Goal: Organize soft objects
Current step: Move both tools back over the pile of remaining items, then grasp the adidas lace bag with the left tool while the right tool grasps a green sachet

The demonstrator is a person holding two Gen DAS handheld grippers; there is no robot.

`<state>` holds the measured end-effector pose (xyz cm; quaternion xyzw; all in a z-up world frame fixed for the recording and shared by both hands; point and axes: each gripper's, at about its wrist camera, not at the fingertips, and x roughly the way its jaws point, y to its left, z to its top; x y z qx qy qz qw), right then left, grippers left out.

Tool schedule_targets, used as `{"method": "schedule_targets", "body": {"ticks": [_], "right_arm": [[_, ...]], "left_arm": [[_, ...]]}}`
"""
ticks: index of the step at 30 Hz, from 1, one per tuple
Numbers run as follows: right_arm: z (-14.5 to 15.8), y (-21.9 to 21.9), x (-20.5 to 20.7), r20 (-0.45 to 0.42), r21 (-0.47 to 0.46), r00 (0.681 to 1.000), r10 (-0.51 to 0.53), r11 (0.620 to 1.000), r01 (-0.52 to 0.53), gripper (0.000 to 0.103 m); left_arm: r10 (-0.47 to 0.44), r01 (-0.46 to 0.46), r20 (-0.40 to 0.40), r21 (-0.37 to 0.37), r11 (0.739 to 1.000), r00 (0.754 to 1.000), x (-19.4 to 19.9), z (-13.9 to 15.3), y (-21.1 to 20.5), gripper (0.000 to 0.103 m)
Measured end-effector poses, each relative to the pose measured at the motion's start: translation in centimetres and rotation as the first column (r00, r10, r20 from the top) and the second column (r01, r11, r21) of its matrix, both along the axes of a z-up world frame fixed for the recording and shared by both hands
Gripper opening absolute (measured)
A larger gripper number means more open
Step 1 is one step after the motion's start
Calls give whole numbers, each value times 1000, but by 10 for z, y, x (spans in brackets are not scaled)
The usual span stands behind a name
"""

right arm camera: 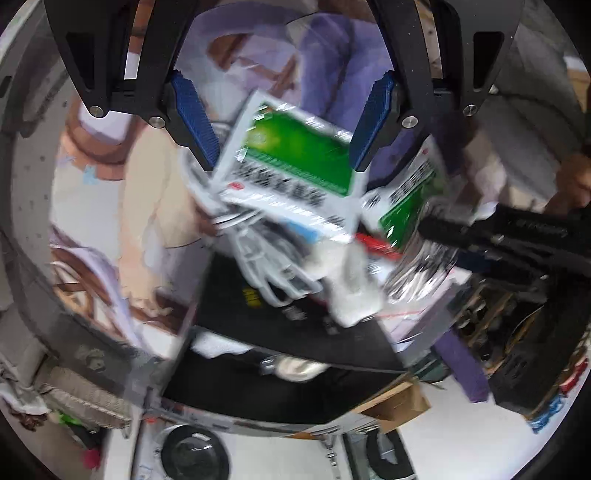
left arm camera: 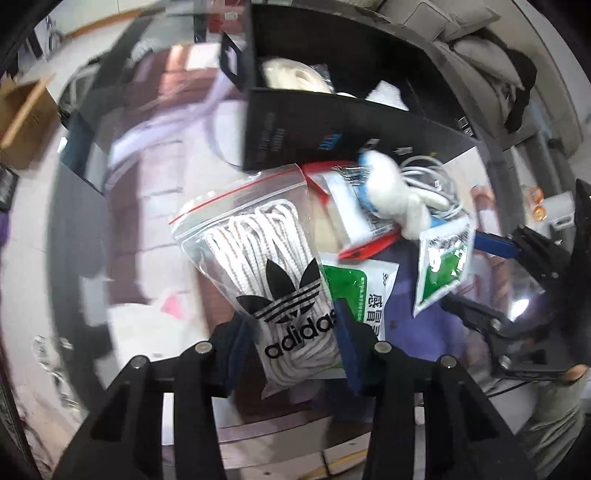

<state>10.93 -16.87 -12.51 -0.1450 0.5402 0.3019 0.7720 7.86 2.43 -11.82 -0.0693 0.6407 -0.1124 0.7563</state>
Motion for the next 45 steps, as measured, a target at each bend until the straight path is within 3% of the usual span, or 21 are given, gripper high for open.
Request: {"method": "schedule_targets", "body": {"ticks": [6, 9, 13, 18, 22, 25, 28, 29, 30, 31, 33, 35, 39, 45], "right_arm": [[2, 15, -26, -129, 91, 980, 152, 986, -141, 75], [12, 20, -35, -83, 81, 980, 181, 981, -175, 75], [28, 30, -45, 47, 37, 969, 242, 969, -244, 75], [14, 59, -63, 26, 3, 925, 378, 926, -379, 75], [-3, 75, -62, 54, -64, 922, 382, 923, -379, 75], [-17, 81, -60, 15, -87, 919, 394, 916, -391, 77], [-19, 88, -70, 55, -121, 908, 414, 906, -406, 77], [-18, 87, -69, 48, -110, 916, 399, 913, -392, 72], [-16, 87, -71, 55, -109, 921, 384, 920, -377, 66], [-15, 86, -71, 59, -106, 921, 385, 920, -377, 61], [-13, 78, -69, 63, -103, 918, 391, 918, -384, 40], [-10, 73, -68, 58, -92, 920, 388, 920, -382, 33], [-6, 60, -71, 70, -86, 911, 405, 913, -399, 23], [7, 47, -63, 75, -3, 927, 368, 930, -369, 21]], "left_arm": [[-53, 49, 50, 78, 996, 997, -2, 5, -1, 44], [-77, 75, 43, 44, 996, 996, -3, 3, 5, 44], [-123, 115, 112, 79, 990, 986, -14, 4, 8, 44], [-141, 129, 113, 104, 986, 984, -6, -2, -1, 47], [-125, 114, 105, 105, 988, 987, -2, -11, -4, 63], [-117, 104, 113, 118, 988, 987, -1, -11, 2, 64], [-107, 92, 123, 126, 988, 987, 4, -12, 3, 59], [-117, 99, 138, 135, 986, 984, 4, -11, 2, 46], [-132, 113, 147, 134, 984, 980, 6, -10, 0, 40], [-155, 133, 152, 146, 980, 976, 5, -8, -3, 37], [-168, 140, 161, 169, 976, 973, 4, -7, -4, 33], [-170, 141, 169, 172, 975, 971, 2, -5, -2, 32], [-162, 133, 188, 157, 979, 969, 0, 2, 6, 31], [-144, 113, 258, 129, 985, 955, -4, 20, 10, 31]]}}
